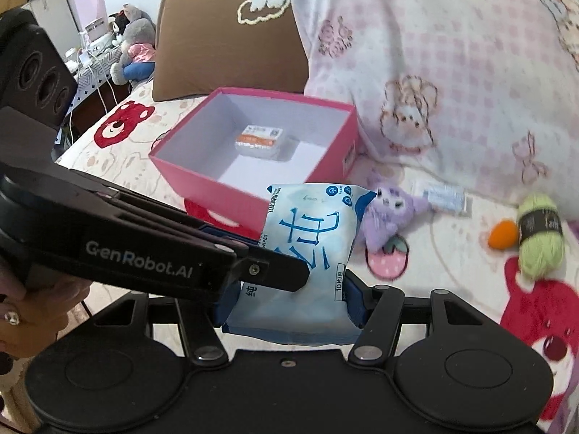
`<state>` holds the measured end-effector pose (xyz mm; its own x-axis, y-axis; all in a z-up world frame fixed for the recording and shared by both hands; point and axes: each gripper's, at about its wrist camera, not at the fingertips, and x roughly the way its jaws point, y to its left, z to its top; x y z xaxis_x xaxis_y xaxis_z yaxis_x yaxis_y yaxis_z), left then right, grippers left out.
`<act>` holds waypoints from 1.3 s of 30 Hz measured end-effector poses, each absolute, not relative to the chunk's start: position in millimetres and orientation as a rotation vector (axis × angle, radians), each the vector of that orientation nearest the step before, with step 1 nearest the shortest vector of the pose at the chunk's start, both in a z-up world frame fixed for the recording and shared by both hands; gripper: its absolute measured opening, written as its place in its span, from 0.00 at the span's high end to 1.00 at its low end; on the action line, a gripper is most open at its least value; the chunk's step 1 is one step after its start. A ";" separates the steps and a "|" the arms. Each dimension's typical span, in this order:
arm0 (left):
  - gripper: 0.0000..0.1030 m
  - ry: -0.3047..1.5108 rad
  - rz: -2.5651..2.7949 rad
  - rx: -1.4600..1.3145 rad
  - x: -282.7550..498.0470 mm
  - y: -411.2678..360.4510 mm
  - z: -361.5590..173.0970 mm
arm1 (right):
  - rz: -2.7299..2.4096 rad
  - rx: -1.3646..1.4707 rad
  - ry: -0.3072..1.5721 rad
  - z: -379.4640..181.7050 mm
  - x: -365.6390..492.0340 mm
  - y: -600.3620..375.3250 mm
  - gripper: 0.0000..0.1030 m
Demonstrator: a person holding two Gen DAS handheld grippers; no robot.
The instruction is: Organize objects
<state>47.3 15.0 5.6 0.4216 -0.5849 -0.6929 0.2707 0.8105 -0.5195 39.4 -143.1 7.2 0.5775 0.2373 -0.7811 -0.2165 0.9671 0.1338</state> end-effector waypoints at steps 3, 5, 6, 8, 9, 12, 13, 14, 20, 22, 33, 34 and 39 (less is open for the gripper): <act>0.75 0.961 -0.540 -0.376 59.7 22.6 6.9 | 0.246 -0.033 0.905 13.1 55.4 -134.5 0.37; 0.75 0.945 -0.534 -0.383 67.9 27.5 8.1 | 0.239 -0.035 0.903 15.9 65.8 -132.8 0.37; 0.75 0.936 -0.536 -0.384 72.3 30.7 8.5 | 0.237 -0.035 0.900 17.5 70.3 -132.3 0.37; 0.75 0.921 -0.539 -0.395 80.1 38.3 10.0 | 0.234 -0.041 0.891 20.5 79.2 -129.1 0.37; 0.75 0.914 -0.539 -0.400 84.2 42.7 10.9 | 0.234 -0.048 0.886 21.4 83.5 -126.7 0.37; 0.75 0.884 -0.537 -0.412 94.1 57.0 12.7 | 0.246 -0.054 0.872 24.3 97.4 -120.1 0.37; 0.74 0.870 -0.538 -0.409 96.0 61.3 12.7 | 0.253 -0.054 0.870 25.3 102.3 -118.0 0.37; 0.74 0.860 -0.534 -0.419 97.1 67.0 11.9 | 0.265 -0.049 0.868 25.7 106.5 -115.9 0.37; 0.74 0.847 -0.491 -0.404 100.8 86.8 0.6 | 0.315 -0.025 0.875 12.3 120.3 -100.8 0.37; 0.74 0.850 -0.472 -0.402 104.1 92.7 -3.9 | 0.325 -0.010 0.875 6.2 126.2 -97.3 0.37; 0.74 0.845 -0.395 -0.409 131.2 136.9 -26.3 | 0.430 0.041 0.863 -20.9 167.8 -76.8 0.37; 0.74 0.846 -0.385 -0.411 133.9 140.8 -27.8 | 0.446 0.049 0.867 -23.8 172.3 -75.5 0.37; 0.74 0.869 -0.385 -0.424 149.0 153.5 -43.7 | 0.456 0.039 0.887 -38.3 187.7 -66.2 0.38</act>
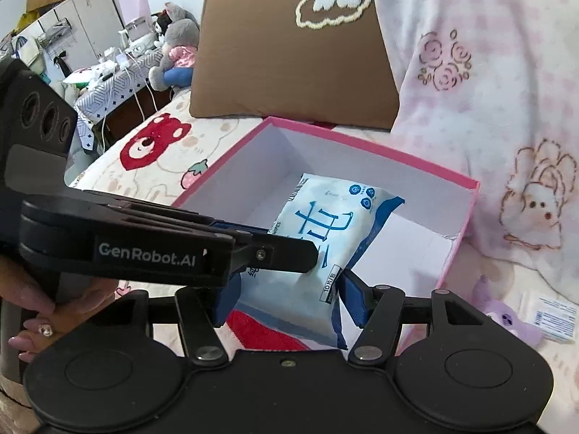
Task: Organize objects
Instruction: 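Lower the wet-wipe pack into the pink box and open the right gripper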
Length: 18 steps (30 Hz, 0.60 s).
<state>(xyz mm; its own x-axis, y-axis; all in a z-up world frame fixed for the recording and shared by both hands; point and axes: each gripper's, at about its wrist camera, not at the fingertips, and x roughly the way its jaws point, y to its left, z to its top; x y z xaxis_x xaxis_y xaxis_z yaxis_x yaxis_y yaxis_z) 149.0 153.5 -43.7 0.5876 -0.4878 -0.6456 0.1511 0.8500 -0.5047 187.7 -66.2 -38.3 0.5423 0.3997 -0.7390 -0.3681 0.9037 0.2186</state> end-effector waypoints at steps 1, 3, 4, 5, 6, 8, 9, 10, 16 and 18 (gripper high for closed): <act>0.74 0.878 -0.384 -0.432 151.9 154.8 -47.3 | 0.449 0.034 0.889 -41.6 189.6 -65.9 0.39; 0.74 0.884 -0.381 -0.412 157.6 152.2 -52.8 | 0.435 0.034 0.892 -48.3 194.9 -66.1 0.43; 0.74 0.886 -0.380 -0.406 161.4 150.6 -55.7 | 0.423 0.035 0.893 -51.4 197.6 -67.2 0.44; 0.74 0.893 -0.377 -0.410 165.0 149.6 -58.4 | 0.411 0.041 0.896 -54.7 200.4 -68.6 0.45; 0.74 0.901 -0.377 -0.405 169.3 148.3 -61.3 | 0.400 0.049 0.899 -57.9 203.2 -70.1 0.46; 0.74 0.914 -0.369 -0.411 177.1 147.5 -66.2 | 0.373 0.076 0.903 -63.9 208.3 -72.7 0.48; 0.74 0.922 -0.361 -0.411 181.5 146.9 -68.3 | 0.361 0.085 0.907 -66.7 211.8 -72.8 0.50; 0.74 0.928 -0.352 -0.410 185.9 146.3 -70.3 | 0.348 0.089 0.909 -68.8 214.1 -72.6 0.51; 0.74 0.942 -0.330 -0.393 210.2 144.6 -79.1 | 0.302 0.053 0.946 -77.3 237.7 -69.3 0.58; 0.74 0.953 -0.318 -0.424 214.2 148.9 -86.9 | 0.305 0.058 0.972 -80.9 246.2 -70.6 0.61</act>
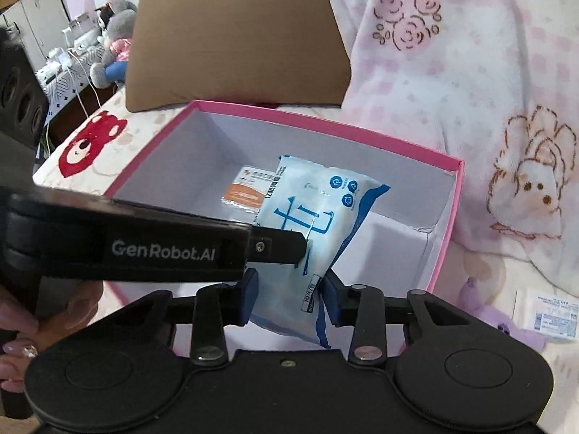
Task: Organize objects
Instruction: 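Lower the wet-wipe pack into the pink box and open the right gripper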
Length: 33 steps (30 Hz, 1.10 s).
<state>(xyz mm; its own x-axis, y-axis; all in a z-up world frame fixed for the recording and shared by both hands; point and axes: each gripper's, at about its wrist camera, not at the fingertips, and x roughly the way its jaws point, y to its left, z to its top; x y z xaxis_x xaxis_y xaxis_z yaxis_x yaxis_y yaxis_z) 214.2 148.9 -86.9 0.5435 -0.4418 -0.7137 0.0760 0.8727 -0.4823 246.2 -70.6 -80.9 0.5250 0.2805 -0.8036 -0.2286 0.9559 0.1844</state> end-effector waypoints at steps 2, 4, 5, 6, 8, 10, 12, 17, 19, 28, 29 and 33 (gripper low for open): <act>0.74 0.972 -0.306 -0.436 217.6 152.1 -94.8 | 0.303 0.043 1.000 -86.7 252.5 -68.3 0.65; 0.74 0.990 -0.292 -0.430 222.6 152.3 -101.7 | 0.296 -0.002 1.011 -91.3 254.8 -62.4 0.67; 0.74 0.997 -0.287 -0.432 225.6 152.3 -104.1 | 0.290 -0.027 1.007 -93.1 255.8 -59.5 0.68; 0.74 1.004 -0.280 -0.442 229.7 152.5 -105.7 | 0.287 -0.034 1.004 -94.6 257.4 -59.4 0.68; 0.74 1.018 -0.268 -0.439 239.7 152.0 -106.3 | 0.285 -0.010 1.001 -97.5 262.5 -63.8 0.68; 0.74 1.030 -0.262 -0.419 249.8 149.3 -105.8 | 0.279 0.002 0.996 -100.0 266.0 -67.0 0.70; 0.74 1.038 -0.261 -0.389 256.7 145.1 -105.6 | 0.268 -0.015 1.000 -101.3 268.9 -65.8 0.71; 0.76 1.069 -0.205 -0.346 269.0 141.5 -111.0 | 0.268 0.053 1.014 -105.6 279.5 -69.1 0.75; 0.76 1.071 -0.182 -0.362 272.2 145.6 -113.6 | 0.276 0.092 1.013 -108.0 283.2 -72.4 0.77; 0.78 1.116 -0.113 -0.383 279.8 149.5 -126.8 | 0.302 0.005 1.027 -113.1 286.4 -63.6 0.78; 0.78 1.113 -0.110 -0.395 278.6 151.2 -126.5 | 0.318 0.017 1.003 -109.5 283.4 -66.2 0.78; 0.74 1.110 -0.092 -0.400 272.6 154.0 -118.5 | 0.353 -0.020 0.948 -94.3 269.1 -73.8 0.77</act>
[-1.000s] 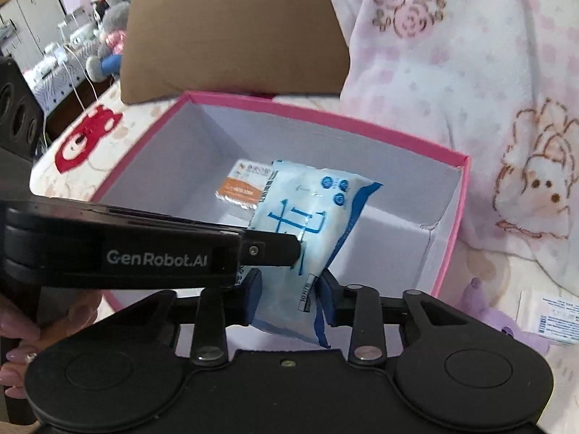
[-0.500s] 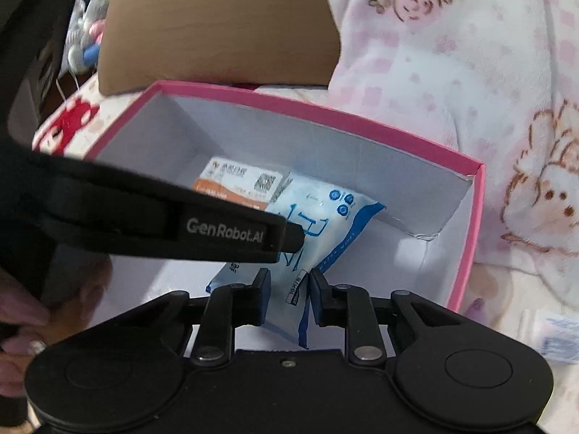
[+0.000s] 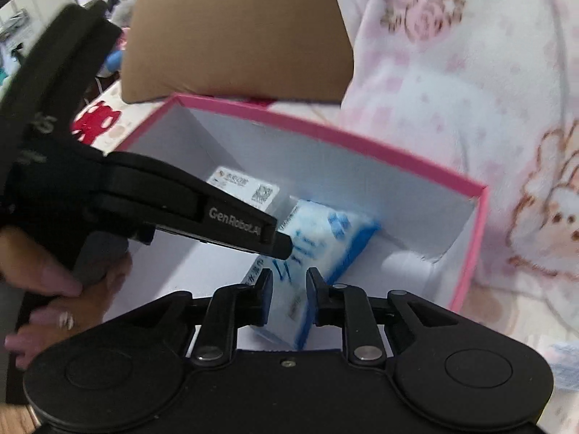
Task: Organize objects
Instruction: 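Lower the wet-wipe pack into the pink box and open the right gripper, then withdraw the right tool and move it toward the green yarn ball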
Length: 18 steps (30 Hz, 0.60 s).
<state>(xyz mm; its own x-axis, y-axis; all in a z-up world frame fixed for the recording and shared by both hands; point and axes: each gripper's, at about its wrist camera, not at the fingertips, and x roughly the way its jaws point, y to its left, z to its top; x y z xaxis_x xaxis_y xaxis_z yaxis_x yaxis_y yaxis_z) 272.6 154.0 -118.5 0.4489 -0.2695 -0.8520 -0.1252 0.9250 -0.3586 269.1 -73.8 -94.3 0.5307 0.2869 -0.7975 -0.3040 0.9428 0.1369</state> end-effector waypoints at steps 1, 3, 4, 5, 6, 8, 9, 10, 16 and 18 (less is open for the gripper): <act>0.73 1.105 -0.090 -0.396 270.6 154.1 -115.5 | 0.350 -0.027 0.941 -91.9 267.4 -74.7 0.77; 0.70 1.092 -0.081 -0.388 265.1 154.3 -108.2 | 0.364 -0.023 0.935 -87.2 262.8 -79.4 0.77; 0.68 1.087 -0.074 -0.385 261.7 154.7 -104.3 | 0.368 -0.021 0.930 -84.5 260.7 -80.9 0.77; 0.68 1.080 -0.069 -0.382 258.1 155.0 -100.0 | 0.373 -0.016 0.925 -81.0 258.5 -82.7 0.76; 0.67 1.075 -0.069 -0.376 253.4 154.1 -94.7 | 0.386 -0.009 0.922 -77.8 255.9 -84.5 0.76; 0.66 1.069 -0.079 -0.364 245.7 153.3 -84.0 | 0.410 0.011 0.912 -69.4 246.0 -89.2 0.76; 0.66 1.077 -0.087 -0.357 245.8 150.3 -75.9 | 0.421 0.025 0.910 -63.9 239.4 -92.7 0.76; 0.62 1.092 -0.084 -0.362 243.3 148.2 -68.4 | 0.430 0.037 0.906 -59.0 234.9 -94.5 0.75; 0.59 1.072 -0.070 -0.330 214.1 137.7 -20.4 | 0.475 0.042 0.870 -27.7 197.5 -104.7 0.75; 0.59 1.075 -0.067 -0.300 203.9 130.6 -5.0 | 0.492 0.048 0.877 -17.9 189.9 -106.1 0.75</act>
<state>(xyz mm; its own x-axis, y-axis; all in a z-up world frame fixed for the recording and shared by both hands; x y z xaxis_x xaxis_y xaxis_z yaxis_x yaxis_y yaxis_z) 203.9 130.6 -5.0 0.4776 -0.1991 -0.8557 -0.0916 0.9574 -0.2739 189.9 -106.1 -17.9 0.5359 0.4323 -0.7252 -0.3937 0.8878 0.2384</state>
